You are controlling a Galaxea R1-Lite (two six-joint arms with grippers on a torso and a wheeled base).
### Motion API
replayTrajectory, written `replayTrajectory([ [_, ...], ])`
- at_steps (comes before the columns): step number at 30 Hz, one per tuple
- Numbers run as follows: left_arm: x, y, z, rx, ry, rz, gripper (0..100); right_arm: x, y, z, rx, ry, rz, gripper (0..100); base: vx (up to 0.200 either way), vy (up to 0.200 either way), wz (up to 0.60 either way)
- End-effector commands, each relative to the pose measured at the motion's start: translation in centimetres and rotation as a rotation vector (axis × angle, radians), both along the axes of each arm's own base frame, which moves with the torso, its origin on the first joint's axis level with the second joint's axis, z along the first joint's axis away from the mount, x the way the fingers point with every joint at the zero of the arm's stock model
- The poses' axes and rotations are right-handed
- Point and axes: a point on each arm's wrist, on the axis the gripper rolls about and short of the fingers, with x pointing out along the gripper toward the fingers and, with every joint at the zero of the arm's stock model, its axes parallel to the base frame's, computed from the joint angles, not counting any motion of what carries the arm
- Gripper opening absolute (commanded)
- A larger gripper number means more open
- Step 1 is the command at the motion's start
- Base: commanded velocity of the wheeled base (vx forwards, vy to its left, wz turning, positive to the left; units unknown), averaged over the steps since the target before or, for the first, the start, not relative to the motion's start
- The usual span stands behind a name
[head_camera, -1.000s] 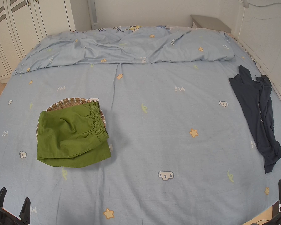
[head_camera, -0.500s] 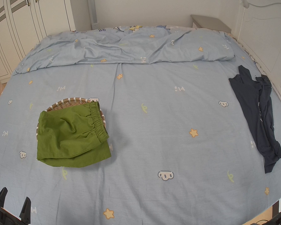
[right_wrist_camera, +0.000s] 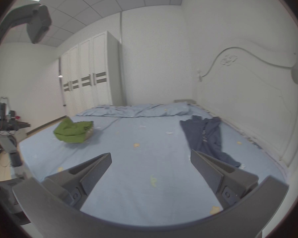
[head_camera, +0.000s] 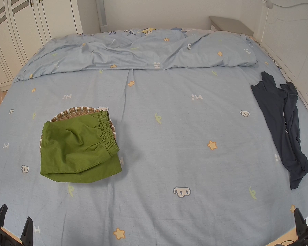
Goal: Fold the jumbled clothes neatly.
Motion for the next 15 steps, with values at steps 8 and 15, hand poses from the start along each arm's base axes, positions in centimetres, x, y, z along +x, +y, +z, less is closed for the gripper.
replayTrajectory([
  [8,0.07,0.01,-0.51,-0.001,0.010,-0.003,100,0.01,-0.34,-0.64,0.043,0.030,-0.153,100,0.000,0.000,0.00],
  [15,0.08,0.01,-0.50,-0.001,0.012,-0.003,100,0.02,-0.34,-0.69,0.042,0.031,-0.157,100,0.000,0.000,0.00],
])
